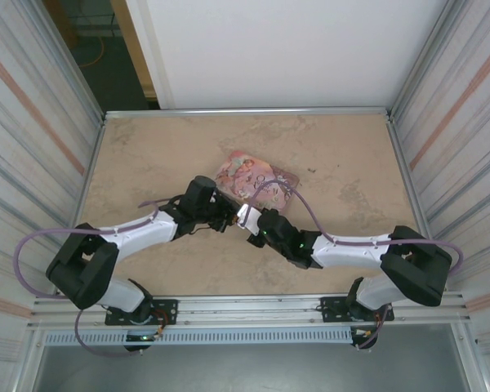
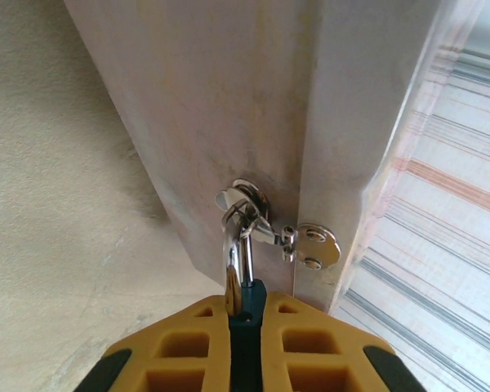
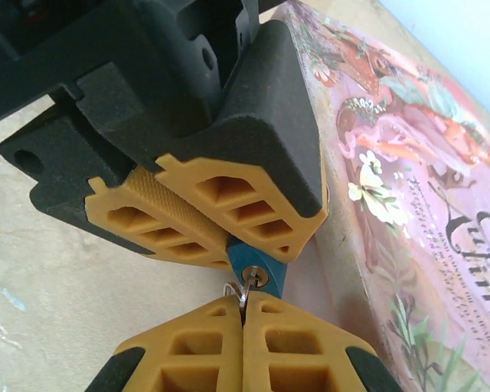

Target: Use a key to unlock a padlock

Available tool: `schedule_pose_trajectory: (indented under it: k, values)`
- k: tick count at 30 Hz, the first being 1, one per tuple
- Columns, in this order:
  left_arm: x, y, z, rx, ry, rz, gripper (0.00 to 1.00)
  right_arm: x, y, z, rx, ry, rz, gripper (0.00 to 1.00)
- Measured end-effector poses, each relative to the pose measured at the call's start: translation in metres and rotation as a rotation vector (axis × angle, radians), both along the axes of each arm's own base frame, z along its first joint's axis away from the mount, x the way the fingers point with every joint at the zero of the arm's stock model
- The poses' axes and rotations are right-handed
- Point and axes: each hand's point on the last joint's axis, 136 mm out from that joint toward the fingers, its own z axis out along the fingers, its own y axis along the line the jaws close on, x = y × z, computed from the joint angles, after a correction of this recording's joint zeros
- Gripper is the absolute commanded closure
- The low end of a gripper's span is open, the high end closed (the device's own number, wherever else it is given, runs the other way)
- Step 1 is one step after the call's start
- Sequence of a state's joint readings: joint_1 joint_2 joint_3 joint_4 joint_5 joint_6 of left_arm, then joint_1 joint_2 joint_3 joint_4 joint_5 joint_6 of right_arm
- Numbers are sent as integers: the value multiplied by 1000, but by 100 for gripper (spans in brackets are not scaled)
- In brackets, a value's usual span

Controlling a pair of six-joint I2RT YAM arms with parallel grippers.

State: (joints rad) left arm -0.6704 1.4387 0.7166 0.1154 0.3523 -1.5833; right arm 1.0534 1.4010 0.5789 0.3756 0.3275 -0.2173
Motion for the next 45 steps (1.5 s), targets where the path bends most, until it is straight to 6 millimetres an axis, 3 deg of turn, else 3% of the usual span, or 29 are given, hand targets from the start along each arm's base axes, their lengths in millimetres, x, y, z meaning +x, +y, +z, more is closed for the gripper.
schedule_pose_trajectory:
  k: [9, 20, 26, 31, 36, 45]
  values:
    - [-20, -11, -27, 62, 13, 4, 100, -18, -13, -30, 46, 85, -5, 100]
    - [-24, -35, -32, 44, -34, 8, 99, -24, -35, -40, 143, 112, -79, 100]
    - [-27, -39, -32, 43, -41, -4, 71, -25, -38, -41, 192, 145, -96, 100]
    - [-37, -43, -31, 77, -46, -57, 60, -28, -43, -48, 222, 199, -112, 100]
    - [-35, -30, -14, 135, -111, -78, 53, -27, -49, -48, 272, 244, -136, 100]
    - [-16, 17, 57, 292, -402, -36, 46, -22, -62, -41, 409, 382, -175, 100]
